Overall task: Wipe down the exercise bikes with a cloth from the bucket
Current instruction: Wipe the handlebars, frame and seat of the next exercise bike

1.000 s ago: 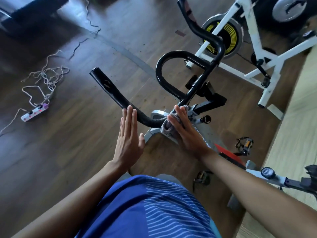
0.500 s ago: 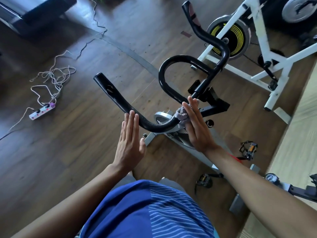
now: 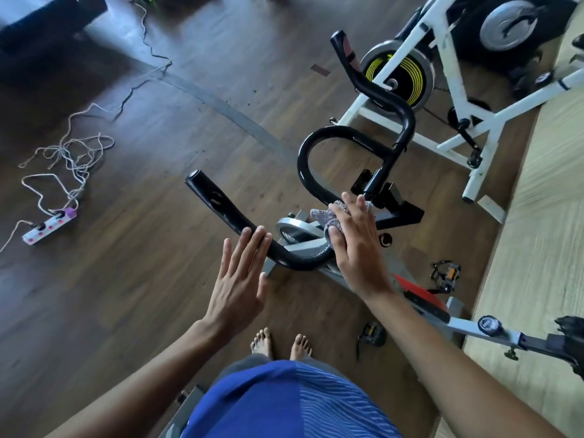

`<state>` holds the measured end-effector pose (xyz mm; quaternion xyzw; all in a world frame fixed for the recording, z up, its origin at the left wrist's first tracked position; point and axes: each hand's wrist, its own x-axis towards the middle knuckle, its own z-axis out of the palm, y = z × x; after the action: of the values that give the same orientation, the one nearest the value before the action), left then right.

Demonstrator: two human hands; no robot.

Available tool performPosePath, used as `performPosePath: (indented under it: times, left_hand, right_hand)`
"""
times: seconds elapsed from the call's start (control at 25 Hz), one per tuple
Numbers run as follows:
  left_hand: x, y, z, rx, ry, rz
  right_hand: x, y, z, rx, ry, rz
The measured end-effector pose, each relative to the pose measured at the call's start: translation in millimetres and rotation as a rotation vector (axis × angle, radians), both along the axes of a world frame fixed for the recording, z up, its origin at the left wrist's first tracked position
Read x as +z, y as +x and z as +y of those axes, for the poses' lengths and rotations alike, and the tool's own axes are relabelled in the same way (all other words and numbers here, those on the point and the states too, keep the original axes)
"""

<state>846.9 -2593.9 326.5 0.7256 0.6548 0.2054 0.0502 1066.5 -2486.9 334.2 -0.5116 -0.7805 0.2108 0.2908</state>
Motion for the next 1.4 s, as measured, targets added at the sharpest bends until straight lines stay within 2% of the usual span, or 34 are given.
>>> performPosePath:
  times: [0.24,0.36,0.48,0.64,0.8,0.92,1.16,1.4]
  left_hand:
    - [1.4,-3.0,-2.3,-0.046,-0.072,0.005]
    - [0.4,-4.3,-1.4,-0.047,-0.070,0.027]
    - [-1.5,-3.3,-2.7,-0.046,-0.069,0.032]
    - [-5.8,-6.2,-2.0,-0.061,-0.043,0.051]
    - [-7.1,-3.9,-1.7,-0.046,-0.017,0.040]
    - [-9.6,-3.4,-0.9,-0.043,-0.017,0.031]
    - [-0.6,-8.0,-1.5,-0.027,0.028,-0.154]
    - [24.8,-28.7,16.7,0.277,0.190,-0.389]
  right_hand:
    - [-7.4,3.8,-15.5,0.066,0.074,-0.025]
    - [-5.3,-1.9,-22.4,0.014,0.028,-0.004]
    - [-5.9,0.0,-31.8,0.074,0.087,-0.074]
    - [0.9,-8.0,-31.2,-0.023,0.013,-0.056]
    - [-1.1,-10.4,-49.3,0.067,0.087,-0.125]
    - [2.6,-15.9,-45.1,-0.027,0.029,-0.090]
    - [2.4,-27.3,-80.6,0.073,0.095,-0.192]
    - [1.2,-35.5,-81.2,0.130,0.157,-0.309]
